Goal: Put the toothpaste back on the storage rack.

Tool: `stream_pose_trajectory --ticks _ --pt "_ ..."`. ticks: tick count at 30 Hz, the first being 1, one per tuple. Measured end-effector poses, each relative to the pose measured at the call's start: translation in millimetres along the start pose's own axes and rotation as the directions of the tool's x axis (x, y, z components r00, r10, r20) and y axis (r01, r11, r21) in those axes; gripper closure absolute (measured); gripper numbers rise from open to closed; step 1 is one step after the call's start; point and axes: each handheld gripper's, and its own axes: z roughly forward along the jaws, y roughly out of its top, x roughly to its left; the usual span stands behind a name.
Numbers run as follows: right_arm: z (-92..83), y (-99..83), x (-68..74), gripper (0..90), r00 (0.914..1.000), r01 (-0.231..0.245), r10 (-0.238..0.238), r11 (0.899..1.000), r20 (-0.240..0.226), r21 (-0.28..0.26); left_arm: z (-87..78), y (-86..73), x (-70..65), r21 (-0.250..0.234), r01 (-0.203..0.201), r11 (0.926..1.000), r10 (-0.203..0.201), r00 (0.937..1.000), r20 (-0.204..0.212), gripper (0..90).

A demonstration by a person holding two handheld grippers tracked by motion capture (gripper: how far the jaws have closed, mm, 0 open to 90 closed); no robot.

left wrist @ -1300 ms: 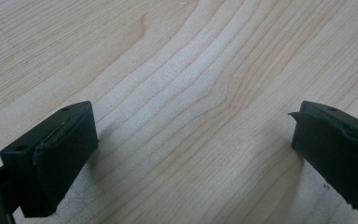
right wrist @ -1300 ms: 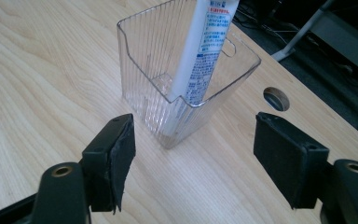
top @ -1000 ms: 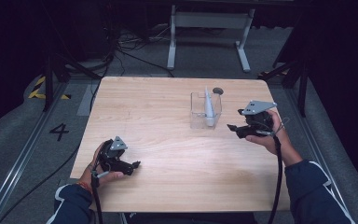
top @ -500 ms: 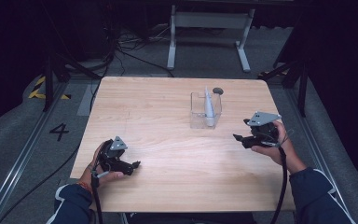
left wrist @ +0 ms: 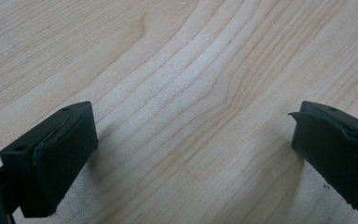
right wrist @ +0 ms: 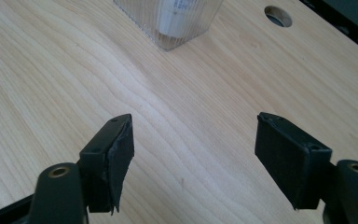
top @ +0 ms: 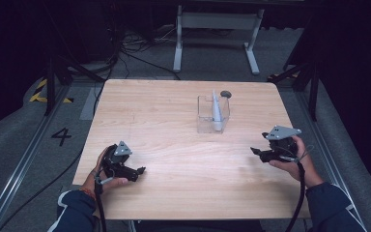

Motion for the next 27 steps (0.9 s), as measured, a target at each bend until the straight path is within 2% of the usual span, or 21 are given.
stream_pose_trajectory --ticks 4,8,11,15,17,20,22,27 --pt "0.6 -11.5 0.1 29.7 0.9999 -0.016 0.016 1.0 -0.004 0.008 0.0 0.0 0.0 0.0 0.0 1.0 0.0 1.0 0.0 0.5" --pt "0.0 -25.0 1.9 29.4 0.9997 -0.006 0.006 1.0 -0.022 0.016 0.0 0.0 0.0 0.0 0.0 1.0 0.0 1.0 0.0 0.5" --pt "-0.2 -36.5 2.5 29.1 0.9994 -0.016 0.016 1.0 -0.031 0.024 0.0 0.0 0.0 0.0 0.0 1.0 0.0 1.0 0.0 0.5" --pt "0.4 -55.9 2.5 28.8 0.9981 -0.051 0.052 0.997 -0.032 0.055 0.0 0.0 0.0 0.0 0.0 1.0 0.0 1.0 0.0 0.5" --pt "0.1 -60.0 1.9 28.7 0.998 -0.053 0.055 0.997 -0.031 0.06 0.0 0.0 0.0 0.0 0.0 1.0 0.0 1.0 0.0 0.5" --pt "-3.1 -73.2 0.4 28.3 0.9949 -0.088 0.091 0.994 -0.043 0.057 0.0 0.0 0.0 0.0 0.0 1.0 0.0 1.0 0.0 0.5" --pt "-5.7 -81.0 -0.4 27.5 0.9902 -0.114 0.117 0.992 -0.076 0.043 0.0 0.0 0.0 0.0 0.0 1.0 0.0 1.0 0.0 0.5" --pt "-9.7 -98.8 -1.3 26.7 0.9813 -0.169 0.172 0.985 -0.086 0.038 0.0 0.0 0.1 0.0 0.0 1.0 0.0 1.0 0.0 0.5"
